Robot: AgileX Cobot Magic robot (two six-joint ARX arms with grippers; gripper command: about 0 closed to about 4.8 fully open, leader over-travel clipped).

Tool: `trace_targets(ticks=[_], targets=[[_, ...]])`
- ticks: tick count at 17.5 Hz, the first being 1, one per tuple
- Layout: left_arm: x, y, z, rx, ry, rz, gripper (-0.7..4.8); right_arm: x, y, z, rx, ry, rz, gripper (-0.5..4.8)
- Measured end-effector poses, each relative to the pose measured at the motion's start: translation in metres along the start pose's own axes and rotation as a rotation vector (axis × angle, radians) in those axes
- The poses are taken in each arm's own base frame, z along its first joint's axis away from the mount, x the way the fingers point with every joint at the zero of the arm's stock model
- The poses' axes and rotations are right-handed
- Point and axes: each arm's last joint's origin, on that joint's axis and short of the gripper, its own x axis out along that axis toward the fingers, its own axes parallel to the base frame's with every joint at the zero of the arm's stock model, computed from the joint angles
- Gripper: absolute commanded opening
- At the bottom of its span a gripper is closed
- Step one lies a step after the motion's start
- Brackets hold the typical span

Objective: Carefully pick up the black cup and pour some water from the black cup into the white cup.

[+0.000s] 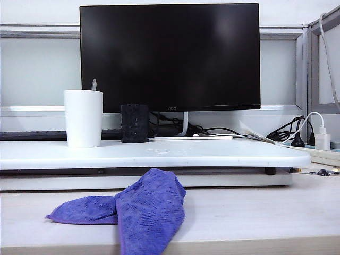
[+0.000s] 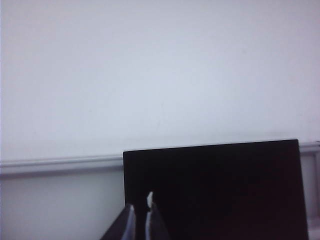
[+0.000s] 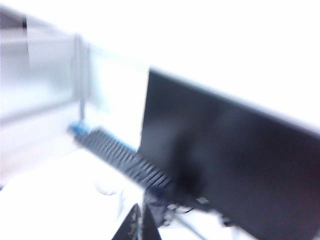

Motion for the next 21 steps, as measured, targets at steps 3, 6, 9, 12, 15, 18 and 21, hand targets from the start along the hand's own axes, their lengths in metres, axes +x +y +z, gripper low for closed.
trace_targets(ticks=[3,6,9,12,15,18,21], targets=[[-0.032,-0.002,-0.018,-0.011,0.221,-0.006,0.47,-0.112,0.027,-0.01,0.027,-0.089,-0.04,-0.05],[-0.033,-0.006,-0.055,-0.04,0.398,-0.099,0.47,-0.174,0.049,-0.066,0.102,-0.098,-0.109,-0.05],[-0.032,-0.007,-0.07,-0.066,0.432,-0.129,0.47,-0.165,0.057,-0.13,0.133,-0.035,-0.141,-0.05],[-0.032,-0.007,-0.09,-0.076,0.484,-0.114,0.47,-0.124,0.061,-0.212,0.179,-0.007,-0.097,-0.04],[-0.033,-0.007,-0.11,-0.103,0.515,-0.081,0.48,-0.079,0.063,-0.286,0.206,-0.03,-0.058,0.0],[-0.038,-0.006,-0.145,-0.096,0.598,-0.002,0.48,-0.041,0.066,-0.362,0.204,-0.062,-0.06,0.0],[-0.04,-0.006,-0.165,-0.086,0.589,0.032,0.49,-0.035,0.067,-0.384,0.177,-0.196,-0.096,0.0]])
